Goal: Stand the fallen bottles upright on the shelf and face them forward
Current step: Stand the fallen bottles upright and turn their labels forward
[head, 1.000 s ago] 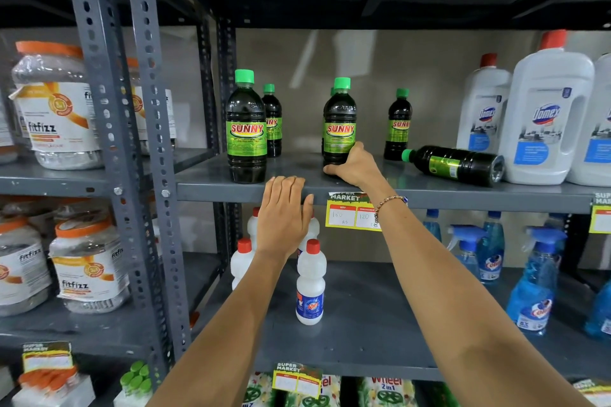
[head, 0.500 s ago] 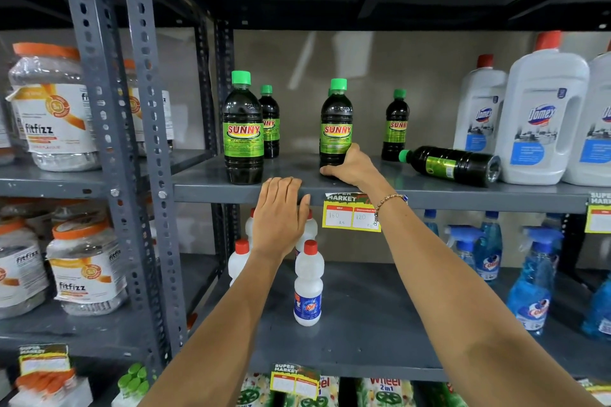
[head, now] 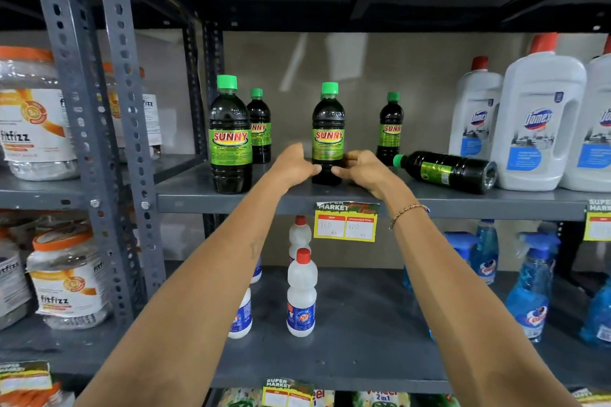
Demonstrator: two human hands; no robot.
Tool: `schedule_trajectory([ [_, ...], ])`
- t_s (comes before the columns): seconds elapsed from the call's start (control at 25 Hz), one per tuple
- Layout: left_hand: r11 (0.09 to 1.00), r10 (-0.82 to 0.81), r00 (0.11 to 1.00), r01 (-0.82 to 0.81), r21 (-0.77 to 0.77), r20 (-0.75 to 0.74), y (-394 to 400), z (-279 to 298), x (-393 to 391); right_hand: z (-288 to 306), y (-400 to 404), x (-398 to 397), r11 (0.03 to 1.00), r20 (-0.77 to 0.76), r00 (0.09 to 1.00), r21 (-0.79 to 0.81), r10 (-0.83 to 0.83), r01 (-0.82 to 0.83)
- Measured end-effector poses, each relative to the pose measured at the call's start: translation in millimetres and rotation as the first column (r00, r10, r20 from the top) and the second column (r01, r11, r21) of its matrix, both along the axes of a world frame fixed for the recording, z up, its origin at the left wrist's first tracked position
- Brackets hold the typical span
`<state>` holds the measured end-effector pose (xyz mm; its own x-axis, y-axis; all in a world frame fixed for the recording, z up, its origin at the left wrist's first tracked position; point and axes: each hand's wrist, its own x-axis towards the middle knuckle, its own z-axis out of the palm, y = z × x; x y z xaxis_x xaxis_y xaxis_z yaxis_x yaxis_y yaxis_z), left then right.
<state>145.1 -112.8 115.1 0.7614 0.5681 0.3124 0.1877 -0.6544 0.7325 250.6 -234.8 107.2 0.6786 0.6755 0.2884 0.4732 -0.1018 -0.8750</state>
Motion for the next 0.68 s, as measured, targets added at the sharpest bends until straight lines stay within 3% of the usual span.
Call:
schedule_trajectory([
  [0.08, 0.998, -0.051, 0.998, 0.050, -0.046, -0.033, 7.3, -3.5, 7.2, -1.8, 2.3, 2.4, 1.000, -0.010, 1.000, 0.015, 0.012, -0.011],
  [0.28, 0.997, -0.075, 0.990, 0.078, -0.022, 0.119, 10.7, -14.3, 5.7, -3.4, 3.4, 4.8, 1.000, -0.004, 1.000, 0.023, 0.007, -0.007],
  [0.68, 0.991, -0.128, 0.971, 0.133, -0.012, 0.201, -7.7, -17.9, -27.8, -7.0, -26.4, -19.9, 0.998, 0.012, 0.999, 0.051, 0.031, -0.032],
])
